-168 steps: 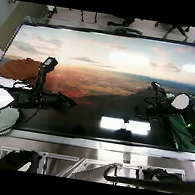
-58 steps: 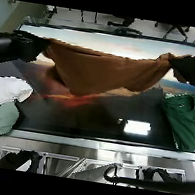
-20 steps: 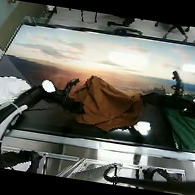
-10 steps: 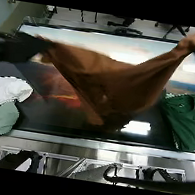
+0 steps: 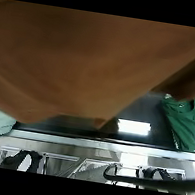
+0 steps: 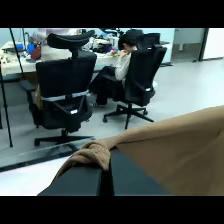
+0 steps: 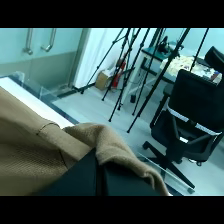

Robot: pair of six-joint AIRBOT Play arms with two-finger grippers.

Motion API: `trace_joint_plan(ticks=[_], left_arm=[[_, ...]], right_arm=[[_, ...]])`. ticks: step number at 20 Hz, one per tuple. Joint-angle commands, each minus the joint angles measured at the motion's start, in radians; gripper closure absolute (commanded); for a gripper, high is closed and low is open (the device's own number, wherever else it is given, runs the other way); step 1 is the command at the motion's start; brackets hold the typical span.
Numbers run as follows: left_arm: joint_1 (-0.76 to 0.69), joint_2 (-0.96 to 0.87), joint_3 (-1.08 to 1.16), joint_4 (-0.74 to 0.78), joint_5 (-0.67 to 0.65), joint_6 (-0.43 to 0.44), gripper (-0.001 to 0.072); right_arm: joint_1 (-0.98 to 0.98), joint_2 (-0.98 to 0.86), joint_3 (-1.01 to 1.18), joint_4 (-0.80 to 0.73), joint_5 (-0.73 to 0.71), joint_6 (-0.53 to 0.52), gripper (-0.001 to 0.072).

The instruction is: Fold the shirts.

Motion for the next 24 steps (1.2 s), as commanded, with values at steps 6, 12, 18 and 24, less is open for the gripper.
trace_joint_plan(ticks=[6,12,18,24], left_arm=[[-0.274,-0.375,-0.312,0.026,0.053,0.103,0.0691],[-0.308,-0.806,-0.494,0.074,0.256,0.169,0.0690],[-0.233,-0.992,-0.392,0.064,0.225,0.154,0.0028],[-0.083,-0.923,-0.294,0.074,-0.241,0.108,0.0239]], right_arm=[[0.033,-0.508,0.004,0.147,0.048,-0.011,0.0696],[0.197,-1.023,0.004,0.050,0.060,0.077,0.0695],[0.237,-1.135,0.012,0.014,0.003,0.158,0.0445],[0.029,-0.934,-0.053,-0.204,0.295,0.373,0.0400]])
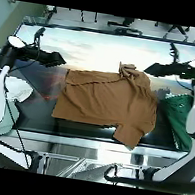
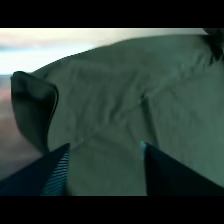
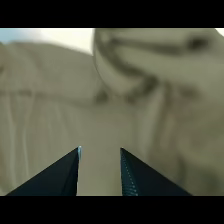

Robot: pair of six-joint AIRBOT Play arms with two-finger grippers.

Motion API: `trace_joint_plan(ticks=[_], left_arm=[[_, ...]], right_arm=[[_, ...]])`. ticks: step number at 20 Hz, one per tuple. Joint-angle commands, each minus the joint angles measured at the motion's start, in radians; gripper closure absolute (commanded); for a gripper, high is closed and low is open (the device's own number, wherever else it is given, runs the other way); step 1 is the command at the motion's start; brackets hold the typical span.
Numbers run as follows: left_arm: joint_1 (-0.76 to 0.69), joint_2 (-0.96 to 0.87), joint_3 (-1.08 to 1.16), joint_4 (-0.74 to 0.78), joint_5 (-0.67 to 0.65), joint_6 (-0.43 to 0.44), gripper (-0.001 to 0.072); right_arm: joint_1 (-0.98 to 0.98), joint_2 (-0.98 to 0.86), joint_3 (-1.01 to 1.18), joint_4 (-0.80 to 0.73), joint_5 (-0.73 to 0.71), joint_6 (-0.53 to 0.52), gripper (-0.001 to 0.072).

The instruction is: Fold the shirts.

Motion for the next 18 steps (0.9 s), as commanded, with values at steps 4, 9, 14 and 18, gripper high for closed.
trace_joint_plan(ticks=[4,9,14,18], left_arm=[[0.089,0.187,-0.357,0.076,-0.221,-0.008,0.0231],[0.089,0.307,-0.759,0.248,0.009,-0.008,0.0232],[0.089,0.223,-0.832,0.228,0.093,-0.008,0.0232],[0.050,0.126,-0.803,0.106,0.097,0.050,0.0233]], right_arm=[[-0.201,0.289,-0.389,-0.163,0.188,0.074,0.0400],[-0.306,0.547,-0.824,-0.245,-0.054,0.072,0.0400],[-0.317,0.568,-0.970,-0.255,-0.143,0.071,0.0400],[-0.315,0.515,-0.998,-0.256,-0.146,0.069,0.0387]])
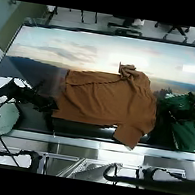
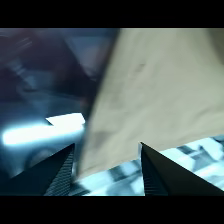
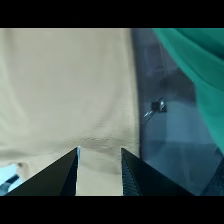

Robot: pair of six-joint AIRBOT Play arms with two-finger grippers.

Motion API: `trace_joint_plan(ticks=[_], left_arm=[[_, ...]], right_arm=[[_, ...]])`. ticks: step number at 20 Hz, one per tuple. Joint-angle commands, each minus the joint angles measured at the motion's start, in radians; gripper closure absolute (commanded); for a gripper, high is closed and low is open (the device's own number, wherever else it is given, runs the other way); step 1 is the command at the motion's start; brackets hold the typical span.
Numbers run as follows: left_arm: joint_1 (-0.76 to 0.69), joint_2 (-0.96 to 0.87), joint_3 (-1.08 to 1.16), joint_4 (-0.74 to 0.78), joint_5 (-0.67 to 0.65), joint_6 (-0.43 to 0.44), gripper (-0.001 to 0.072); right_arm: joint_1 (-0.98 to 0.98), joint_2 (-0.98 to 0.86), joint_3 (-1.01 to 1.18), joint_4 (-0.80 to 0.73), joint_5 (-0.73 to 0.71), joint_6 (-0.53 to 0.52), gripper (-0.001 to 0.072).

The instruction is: Fold the shirts.

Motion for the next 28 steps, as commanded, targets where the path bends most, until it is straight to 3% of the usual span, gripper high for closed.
trace_joint_plan(ticks=[1,2,3,4,5,9,10,11,13,16,21,24,28], left_arm=[[-0.045,-0.084,0.014,-0.067,0.051,0.047,0.0233],[-0.063,-0.105,0.033,-0.081,0.050,0.051,0.0234],[-0.079,-0.121,0.059,-0.082,0.042,0.050,0.0265],[-0.092,-0.130,0.089,-0.079,0.030,0.051,0.0548],[-0.100,-0.130,0.114,-0.079,0.020,0.056,0.0689],[-0.104,-0.127,0.212,-0.079,-0.031,0.045,0.0690],[-0.104,-0.127,0.229,-0.080,-0.040,0.037,0.0690],[-0.104,-0.127,0.244,-0.080,-0.045,0.029,0.0690],[-0.104,-0.126,0.289,-0.091,-0.093,0.024,0.0691],[-0.094,-0.042,0.392,-0.185,-0.179,0.026,0.0692],[-0.017,0.282,0.659,-0.356,-0.214,0.032,0.0692],[0.074,0.488,0.826,-0.455,-0.118,0.032,0.0692],[0.226,0.716,0.990,-0.403,-0.059,0.034,0.0692]], right_arm=[[-0.002,-0.040,-0.036,-0.006,-0.020,-0.011,0.0386],[-0.001,-0.059,-0.036,-0.006,-0.019,-0.016,0.0382],[0.001,-0.077,-0.036,-0.007,-0.019,-0.016,0.0282],[0.003,-0.097,-0.035,-0.006,-0.020,-0.016,0.0209],[0.006,-0.112,-0.036,-0.006,-0.020,-0.016,0.0211],[0.031,-0.169,-0.036,0.002,-0.041,-0.025,0.0214],[0.052,-0.183,-0.035,0.017,-0.042,-0.039,0.0281],[0.074,-0.194,-0.035,0.049,-0.038,-0.068,0.0453],[0.116,-0.194,-0.028,0.180,-0.001,-0.160,0.0674],[0.115,-0.117,0.085,0.426,0.130,-0.249,0.0694],[-0.007,0.168,0.448,0.745,0.210,-0.263,0.0695],[-0.098,0.327,0.631,0.769,0.148,-0.263,0.0694],[-0.087,0.466,0.759,0.745,0.013,-0.263,0.0695]])
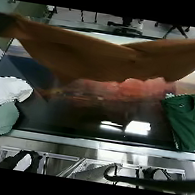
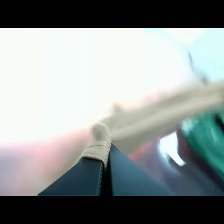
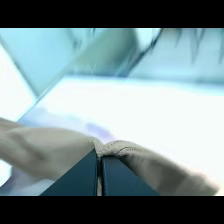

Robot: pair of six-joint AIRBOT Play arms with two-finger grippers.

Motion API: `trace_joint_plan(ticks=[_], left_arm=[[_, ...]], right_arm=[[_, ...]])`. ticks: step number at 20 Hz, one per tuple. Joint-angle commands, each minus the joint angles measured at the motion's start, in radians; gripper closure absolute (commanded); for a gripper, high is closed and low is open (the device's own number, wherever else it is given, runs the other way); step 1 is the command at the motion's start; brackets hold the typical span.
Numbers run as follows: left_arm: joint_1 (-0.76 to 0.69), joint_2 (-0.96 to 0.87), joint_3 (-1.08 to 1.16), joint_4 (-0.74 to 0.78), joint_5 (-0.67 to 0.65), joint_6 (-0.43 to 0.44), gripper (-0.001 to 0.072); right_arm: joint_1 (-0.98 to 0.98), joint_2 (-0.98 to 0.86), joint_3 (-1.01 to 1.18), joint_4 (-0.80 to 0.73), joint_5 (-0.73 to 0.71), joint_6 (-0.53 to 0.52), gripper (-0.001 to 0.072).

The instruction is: Fold the shirts.

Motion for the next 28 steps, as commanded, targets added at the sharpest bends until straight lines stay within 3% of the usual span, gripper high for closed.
trace_joint_plan(ticks=[1,3,5,7,9,11,15,19,23,28], left_arm=[[0.142,0.196,0.152,0.061,0.054,-0.006,0.0692],[0.150,0.240,0.196,0.207,0.058,-0.048,0.0692],[0.051,0.246,0.206,0.428,0.053,-0.111,0.0692],[-0.082,0.238,0.139,0.612,0.039,-0.124,0.0692],[-0.200,0.202,0.037,0.689,0.031,-0.123,0.0692],[-0.285,0.117,-0.078,0.706,0.065,-0.123,0.0692],[-0.309,-0.144,-0.258,0.701,0.201,-0.117,0.0692],[-0.316,-0.457,-0.297,0.700,0.317,-0.059,0.0691],[-0.298,-0.709,-0.192,0.702,0.277,-0.059,0.0691],[-0.280,-0.863,-0.056,0.700,0.148,-0.063,0.0691]], right_arm=[[0.009,0.119,0.139,-0.001,-0.136,-0.003,0.0695],[0.055,0.132,0.232,-0.104,-0.177,-0.003,0.0694],[0.081,0.129,0.296,-0.207,-0.187,-0.003,0.0694],[0.080,0.100,0.276,-0.219,-0.152,-0.013,0.0695],[0.081,0.037,0.176,-0.158,-0.097,-0.046,0.0695],[0.089,-0.027,0.015,-0.065,-0.057,-0.109,0.0695],[0.179,-0.173,-0.293,-0.120,-0.179,-0.217,0.0695],[0.266,-0.430,-0.354,-0.118,-0.310,-0.286,0.0696],[0.306,-0.642,-0.341,-0.121,-0.443,-0.297,0.0696],[0.300,-0.708,-0.303,-0.197,-0.446,-0.295,0.0696]])
